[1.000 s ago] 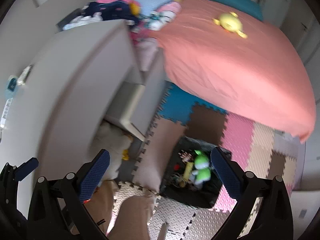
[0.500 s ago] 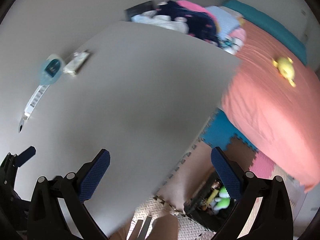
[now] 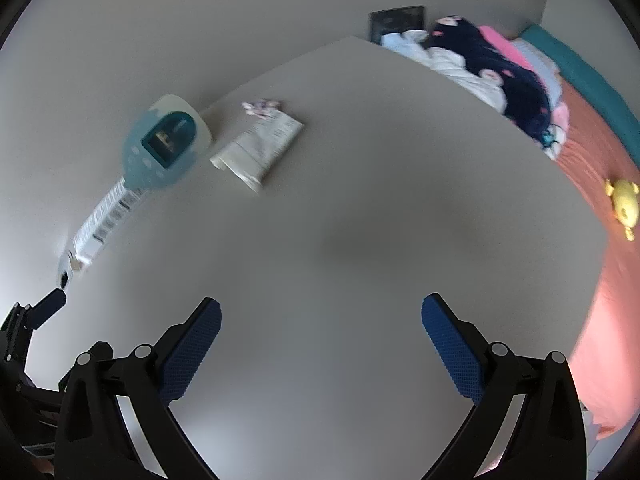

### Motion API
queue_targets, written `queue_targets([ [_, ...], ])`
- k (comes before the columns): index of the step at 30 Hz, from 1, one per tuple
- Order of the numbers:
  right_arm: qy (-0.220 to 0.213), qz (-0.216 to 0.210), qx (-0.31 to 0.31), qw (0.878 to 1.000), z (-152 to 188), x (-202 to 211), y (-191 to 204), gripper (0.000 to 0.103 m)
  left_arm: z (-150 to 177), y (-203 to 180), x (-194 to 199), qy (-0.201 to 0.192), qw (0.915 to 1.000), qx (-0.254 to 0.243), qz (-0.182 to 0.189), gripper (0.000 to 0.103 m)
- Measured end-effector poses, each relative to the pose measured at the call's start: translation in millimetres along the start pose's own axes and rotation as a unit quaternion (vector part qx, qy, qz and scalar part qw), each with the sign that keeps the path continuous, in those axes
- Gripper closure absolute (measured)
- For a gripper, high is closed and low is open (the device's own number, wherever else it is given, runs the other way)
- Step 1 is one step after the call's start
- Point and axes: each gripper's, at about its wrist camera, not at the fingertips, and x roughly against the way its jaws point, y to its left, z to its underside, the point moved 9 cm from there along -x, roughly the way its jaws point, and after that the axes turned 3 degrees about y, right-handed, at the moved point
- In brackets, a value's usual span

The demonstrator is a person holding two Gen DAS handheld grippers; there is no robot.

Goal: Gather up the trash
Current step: 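Move both open tools back over the desk toward the box and paper, then grasp the white tube box with the left tool while the right tool grasps the paper note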

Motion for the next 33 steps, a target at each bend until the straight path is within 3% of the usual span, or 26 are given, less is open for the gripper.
queue_targets([
  [11, 0.012, -0.030, -0.042, 0.999, -63.0, -41.1, 19.8, 0.013, -43.4, 62.5, -34.8, 0.007, 0.9991, -0.003, -0.042, 0.006],
  [16, 0.020, -0.018, -0.049, 0.998, -74.5, -61.8, 23.0, 0.024, -49.9, 74.4, -52.8, 0.019, 0.9987, -0.002, -0.048, 0.006],
  [20, 0.023, -0.012, -0.051, 0.998, -80.6, -76.1, 27.2, 0.026, -53.1, 78.5, -63.3, 0.023, 0.9986, -0.003, -0.048, 0.007],
  [23, 0.030, 0.001, -0.047, 0.998, -80.1, -84.9, 27.8, 0.036, -54.5, 78.2, -69.5, 0.027, 0.9985, -0.006, -0.047, 0.013],
  [26, 0.021, 0.023, -0.028, 0.999, -80.7, -84.3, 30.0, 0.042, -53.9, 76.2, -75.1, 0.033, 0.9981, -0.014, -0.051, 0.024],
  [29, 0.016, 0.041, -0.005, 0.999, -77.4, -83.2, 31.2, 0.051, -52.9, 74.6, -76.5, 0.030, 0.9984, -0.016, -0.045, 0.038],
  [33, 0.011, 0.031, 0.003, 0.999, -70.1, -79.7, 35.1, 0.066, -52.6, 71.2, -74.3, 0.026, 0.9987, -0.019, -0.040, 0.059],
])
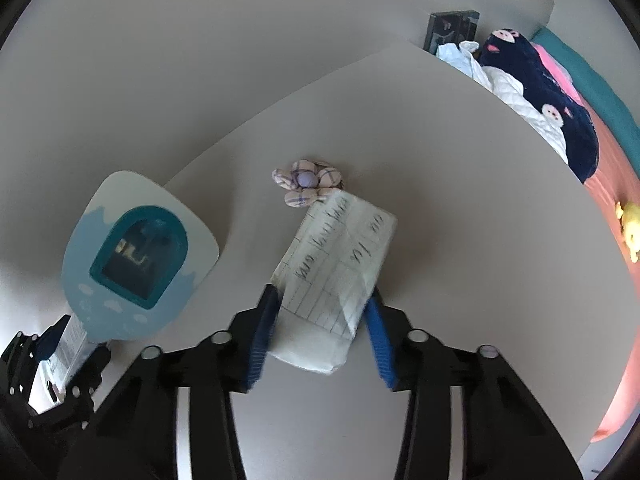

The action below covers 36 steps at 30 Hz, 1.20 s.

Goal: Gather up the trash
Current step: 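Grasp the white tube box with the left tool while the right tool grasps the paper note, then carry white box and paper note over the black bin and release both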

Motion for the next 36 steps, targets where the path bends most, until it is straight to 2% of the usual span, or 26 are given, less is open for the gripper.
queue_targets([
  [3, -0.001, -0.008, 0.002, 1.000, 6.6, 4.2, -2.0, 0.070, 2.4, -1.9, 2.1, -0.002, 1.0000, -0.001, -0.002, 0.076],
  [11, -0.004, -0.028, -0.003, 1.000, 27.6, 21.3, -18.9, 0.072, 17.1, 3.0, 21.7, -0.010, 0.9986, 0.051, 0.006, 0.076],
  [16, -0.006, -0.034, -0.012, 0.999, 43.3, 40.1, -27.8, 0.072, 26.7, -13.4, 45.0, -0.020, 0.9988, 0.044, 0.011, 0.076],
  [21, -0.015, -0.036, -0.018, 0.999, 73.3, 64.9, -42.4, 0.072, 40.9, -40.0, 65.2, -0.025, 0.9986, 0.040, 0.022, 0.076],
  [27, -0.027, -0.044, -0.028, 0.998, 122.1, 96.6, -67.4, 0.072, 64.9, -102.8, 90.9, -0.031, 0.9980, 0.017, 0.053, 0.076],
  [36, -0.061, -0.026, -0.077, 0.995, 200.4, 148.9, -145.2, 0.072, 95.3, -225.4, 126.5, -0.045, 0.9922, -0.061, 0.099, 0.076],
])
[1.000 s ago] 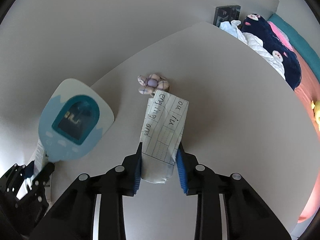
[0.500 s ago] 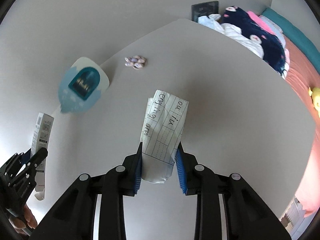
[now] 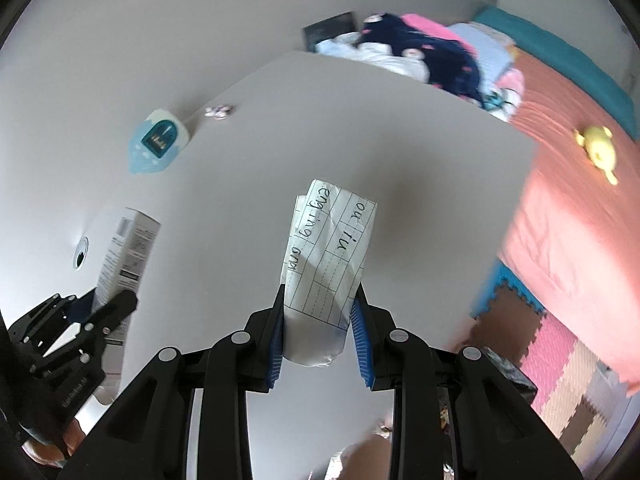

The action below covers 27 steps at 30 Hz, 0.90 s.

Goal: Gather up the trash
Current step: 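Carry white box and paper note over the black bin and release both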

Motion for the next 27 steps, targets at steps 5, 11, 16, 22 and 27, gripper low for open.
queue_targets([
  [5, -0.017, 0.009, -0.030, 0.999, 36.2, 27.7, -49.2, 0.072, 15.1, -75.9, -0.1, 0.000, 0.9986, -0.045, 0.028, 0.076],
  [11, -0.031, 0.025, -0.082, 0.996, 84.3, 54.7, -119.5, 0.072, 37.3, -160.4, -1.7, 0.007, 0.9929, -0.102, 0.060, 0.076],
  [16, -0.037, 0.043, -0.137, 0.989, 130.3, 70.3, -185.0, 0.071, 61.7, -233.8, -8.2, 0.022, 0.9842, -0.152, 0.088, 0.076],
  [22, -0.029, 0.067, -0.195, 0.978, 187.9, 77.1, -255.2, 0.071, 101.5, -312.8, -20.9, 0.053, 0.9710, -0.201, 0.119, 0.076],
  [27, -0.013, 0.083, -0.248, 0.965, 237.3, 71.1, -313.9, 0.071, 138.5, -368.8, -36.7, 0.083, 0.9576, -0.241, 0.134, 0.076],
])
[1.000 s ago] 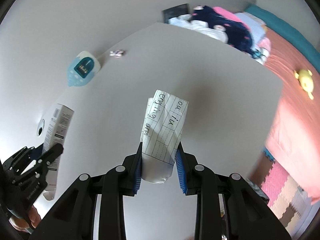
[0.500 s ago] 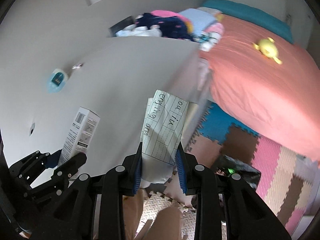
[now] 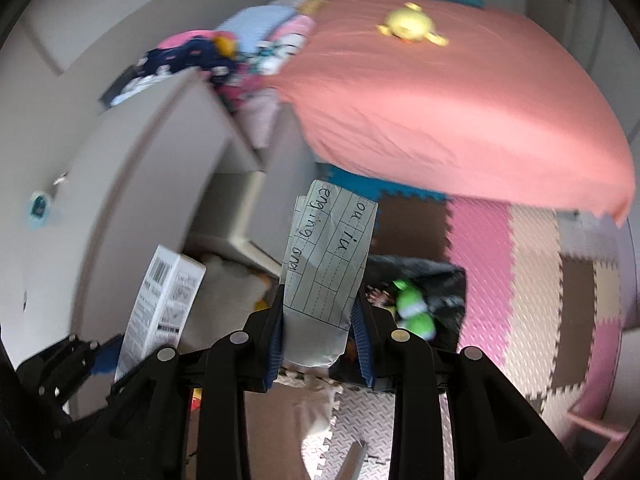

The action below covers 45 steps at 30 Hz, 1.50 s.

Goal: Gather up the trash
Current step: 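Carry white box and paper note over the black bin and release both, then move both open tools back over the desk toward the blue card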

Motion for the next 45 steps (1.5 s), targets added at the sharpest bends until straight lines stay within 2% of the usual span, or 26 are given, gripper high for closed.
queue_targets([
  [8, 0.029, 0.020, -0.049, 0.998, 23.0, -23.5, -76.8, 0.071, 8.4, -61.7, -45.9, 0.047, 0.9981, -0.037, 0.016, 0.076],
  [9, 0.032, 0.022, -0.050, 0.998, 24.0, -24.8, -80.9, 0.069, 9.1, -67.5, -51.2, 0.052, 0.9976, -0.041, 0.017, 0.076],
  [11, 0.044, 0.025, -0.052, 0.997, 28.4, -29.5, -88.3, 0.058, 11.5, -74.5, -57.2, 0.059, 0.9970, -0.047, 0.017, 0.072],
  [12, 0.054, 0.026, -0.061, 0.996, 31.3, -33.3, -93.1, 0.029, 12.1, -77.4, -61.7, 0.066, 0.9965, -0.049, 0.011, 0.041],
  [13, 0.053, 0.028, -0.065, 0.996, 30.6, -34.7, -96.4, 0.004, 11.8, -76.4, -60.9, 0.064, 0.9969, -0.047, 0.002, 0.007],
  [15, 0.048, 0.047, -0.064, 0.996, 31.4, -35.6, -103.2, 0.003, 8.6, -75.2, -57.8, 0.039, 0.9976, -0.052, -0.024, 0.006],
  [18, 0.048, 0.073, -0.061, 0.994, 33.9, -38.1, -111.7, 0.003, 10.7, -78.4, -59.6, 0.046, 0.9970, -0.059, -0.023, 0.006],
  [31, 0.046, 0.076, -0.060, 0.994, 32.0, -38.4, -105.2, 0.003, 7.0, -63.0, -52.3, 0.037, 0.9986, -0.037, -0.010, 0.006],
  [39, 0.037, 0.079, -0.046, 0.995, 23.0, -30.2, -77.7, 0.003, 5.1, -49.3, -42.4, 0.026, 0.9993, -0.025, 0.002, 0.006],
  [45, 0.022, 0.072, -0.021, 0.997, 5.0, -20.8, -41.5, 0.003, -2.6, -19.3, -19.9, 0.003, 1.0000, -0.005, 0.003, 0.006],
])
